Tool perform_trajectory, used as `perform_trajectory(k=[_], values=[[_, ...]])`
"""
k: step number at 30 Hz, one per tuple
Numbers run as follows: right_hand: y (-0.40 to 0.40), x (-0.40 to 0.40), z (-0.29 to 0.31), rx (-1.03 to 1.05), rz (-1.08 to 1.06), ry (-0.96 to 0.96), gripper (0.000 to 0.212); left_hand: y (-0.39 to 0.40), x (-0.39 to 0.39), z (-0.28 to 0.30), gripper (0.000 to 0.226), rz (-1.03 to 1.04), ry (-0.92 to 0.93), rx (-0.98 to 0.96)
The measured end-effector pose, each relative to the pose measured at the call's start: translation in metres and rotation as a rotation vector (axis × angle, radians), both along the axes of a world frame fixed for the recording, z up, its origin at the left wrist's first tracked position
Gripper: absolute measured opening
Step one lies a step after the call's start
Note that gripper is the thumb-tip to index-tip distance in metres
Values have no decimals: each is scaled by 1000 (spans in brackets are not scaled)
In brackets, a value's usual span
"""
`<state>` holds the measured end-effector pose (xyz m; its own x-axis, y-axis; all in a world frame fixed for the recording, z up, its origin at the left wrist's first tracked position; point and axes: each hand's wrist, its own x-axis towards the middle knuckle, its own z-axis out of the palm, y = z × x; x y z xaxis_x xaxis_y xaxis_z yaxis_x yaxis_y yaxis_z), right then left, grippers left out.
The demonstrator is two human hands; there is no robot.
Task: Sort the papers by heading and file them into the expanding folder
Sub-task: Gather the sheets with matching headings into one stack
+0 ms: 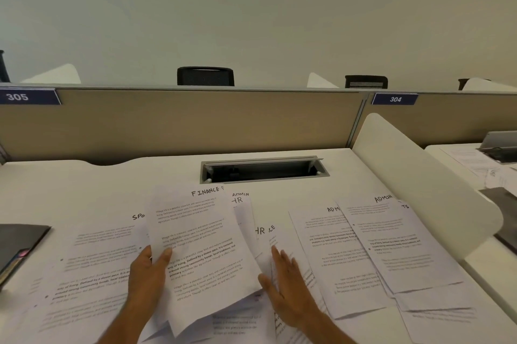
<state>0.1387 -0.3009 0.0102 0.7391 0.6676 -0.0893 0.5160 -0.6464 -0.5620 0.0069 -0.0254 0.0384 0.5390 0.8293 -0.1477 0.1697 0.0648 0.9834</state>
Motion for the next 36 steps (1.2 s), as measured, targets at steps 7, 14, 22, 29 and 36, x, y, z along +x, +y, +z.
perform_trajectory(k=[7, 14, 22, 29, 36], values=[[9, 16, 7, -83, -167, -94, 59, -1, -1, 0, 30, 1, 5, 7], [10, 64, 35, -364, -319, 5, 102, -1, -4, 1, 23, 8, 7, 2], [20, 81, 39, -467, -401, 123, 97, -4, -5, 4, 16, 10, -32, -16], [14, 89, 59, -207, -441, 246, 34, -4, -3, 6, 20, 10, -58, -43], [2, 110, 91, -8, -546, 237, 13, -5, 2, 8, 18, -1, -74, -43]])
